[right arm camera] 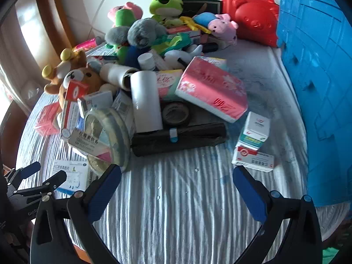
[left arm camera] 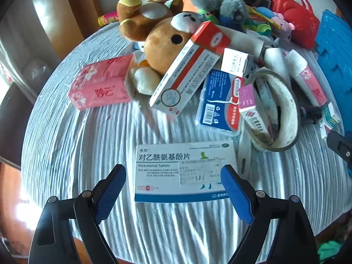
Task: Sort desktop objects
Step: 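Withdraw both open tools from the crate back over the pile, then grasp the black rolled bag with the left tool while the right tool approaches the red-white ointment box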
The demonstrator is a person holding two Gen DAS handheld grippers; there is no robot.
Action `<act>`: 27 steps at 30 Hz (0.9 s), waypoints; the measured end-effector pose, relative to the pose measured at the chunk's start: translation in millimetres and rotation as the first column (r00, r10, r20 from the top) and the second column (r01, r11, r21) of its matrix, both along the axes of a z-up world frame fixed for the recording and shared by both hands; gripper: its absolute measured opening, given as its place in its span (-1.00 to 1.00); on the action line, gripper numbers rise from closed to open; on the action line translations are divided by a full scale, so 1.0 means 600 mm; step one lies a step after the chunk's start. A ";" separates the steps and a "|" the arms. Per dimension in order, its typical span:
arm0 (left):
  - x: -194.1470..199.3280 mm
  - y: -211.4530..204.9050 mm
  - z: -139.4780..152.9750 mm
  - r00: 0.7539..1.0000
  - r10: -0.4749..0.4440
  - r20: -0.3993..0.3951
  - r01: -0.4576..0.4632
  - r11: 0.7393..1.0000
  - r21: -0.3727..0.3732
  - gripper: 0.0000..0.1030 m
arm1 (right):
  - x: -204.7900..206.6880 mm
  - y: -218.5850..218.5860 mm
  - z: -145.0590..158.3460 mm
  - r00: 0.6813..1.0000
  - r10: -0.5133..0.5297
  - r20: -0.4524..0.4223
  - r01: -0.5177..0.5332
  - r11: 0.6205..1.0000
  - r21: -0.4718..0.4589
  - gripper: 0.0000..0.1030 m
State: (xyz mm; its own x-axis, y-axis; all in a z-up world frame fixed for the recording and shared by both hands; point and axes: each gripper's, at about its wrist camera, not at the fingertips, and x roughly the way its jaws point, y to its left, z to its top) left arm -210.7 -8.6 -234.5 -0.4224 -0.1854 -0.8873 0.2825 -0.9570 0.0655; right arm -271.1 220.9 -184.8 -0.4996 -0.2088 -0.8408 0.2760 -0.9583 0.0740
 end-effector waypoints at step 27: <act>-0.028 -0.059 -0.056 0.962 0.268 0.055 -0.262 0.959 -0.107 0.28 | -0.155 -0.009 -0.087 0.981 0.095 0.168 -0.105 0.993 0.055 -0.01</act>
State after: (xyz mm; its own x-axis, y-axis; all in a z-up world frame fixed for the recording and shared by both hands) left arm -227.7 -44.0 -268.3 -0.2851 -0.3694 -0.8845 0.5167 -0.8364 0.1828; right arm -364.0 215.5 -237.0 -0.3321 -0.1942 -0.9230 0.3597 -0.9307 0.0664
